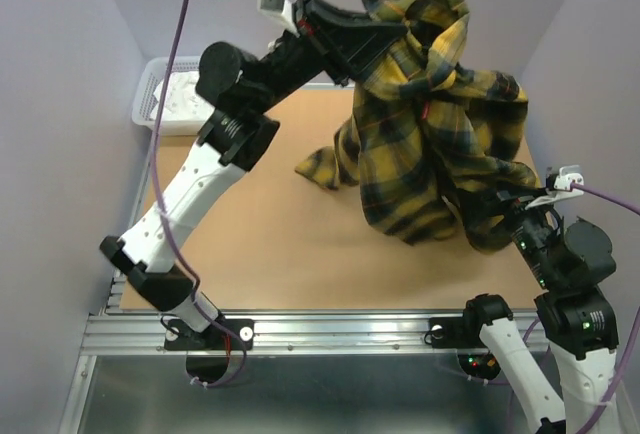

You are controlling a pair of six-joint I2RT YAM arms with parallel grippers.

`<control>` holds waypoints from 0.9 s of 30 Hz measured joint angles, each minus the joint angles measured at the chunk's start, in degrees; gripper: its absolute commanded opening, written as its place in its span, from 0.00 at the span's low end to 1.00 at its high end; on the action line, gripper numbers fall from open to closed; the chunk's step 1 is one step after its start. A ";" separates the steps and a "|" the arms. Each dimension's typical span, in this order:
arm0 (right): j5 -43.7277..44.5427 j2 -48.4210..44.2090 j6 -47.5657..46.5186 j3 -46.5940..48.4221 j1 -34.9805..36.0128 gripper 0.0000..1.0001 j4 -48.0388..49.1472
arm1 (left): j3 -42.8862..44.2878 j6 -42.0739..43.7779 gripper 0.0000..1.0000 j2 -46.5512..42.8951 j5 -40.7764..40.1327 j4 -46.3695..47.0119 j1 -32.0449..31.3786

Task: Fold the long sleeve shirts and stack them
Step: Move the shirt to the center of the board

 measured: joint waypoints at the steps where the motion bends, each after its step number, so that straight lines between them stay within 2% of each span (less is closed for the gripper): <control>1: 0.00 -0.20 -0.31 0.00 0.00 1.00 -0.09 | -5.38 1.07 0.00 -3.58 -0.13 0.63 0.13; 4: -0.07 -1.27 -0.90 0.04 0.00 1.00 -0.87 | -19.87 3.02 0.00 -13.18 -1.18 1.11 0.68; 8: -0.81 -2.62 -0.94 0.07 0.17 1.00 -1.90 | -48.87 3.80 0.00 -29.00 -8.55 0.68 1.60; 11: -1.42 -2.82 -0.90 0.11 1.03 1.00 -2.54 | -70.03 1.09 0.21 -40.15 -17.77 -3.32 2.16; 12: -1.53 -2.78 -0.85 0.11 1.57 1.00 -2.62 | -76.15 -0.35 0.25 -44.37 -21.16 -6.03 2.27; 13: -1.62 -2.75 -0.72 0.11 2.03 1.00 -2.75 | -79.71 -1.60 0.39 -46.88 -24.00 -7.54 2.29; 15: -1.73 -2.49 -0.70 0.15 2.86 1.00 -2.95 | -90.33 -7.39 0.53 -59.84 -32.83 -17.70 2.29; 17: -1.86 -1.68 -0.68 0.22 3.78 1.00 -2.89 | -93.18 -13.38 0.67 -69.92 -40.39 -26.12 2.29; 19: -2.05 -0.09 -0.55 0.22 4.46 1.00 -2.84 | -93.13 -19.02 0.76 -77.94 -47.32 -31.50 2.29; 21: -2.36 2.23 -0.39 0.22 4.87 1.00 -2.82 | -91.82 -22.25 0.80 -82.97 -51.63 -34.27 2.32; 24: -2.54 6.86 -0.17 0.22 4.90 1.00 -2.58 | -88.46 -24.74 0.89 -82.27 -56.13 -37.97 2.45; 26: -2.69 10.34 -0.07 0.22 4.90 1.00 -2.43 | -86.42 -24.46 0.94 -78.55 -57.35 -39.95 2.45; 27: -3.15 14.23 -0.02 0.35 4.90 1.00 -2.38 | -84.35 -23.71 0.95 -73.77 -57.79 -41.27 2.47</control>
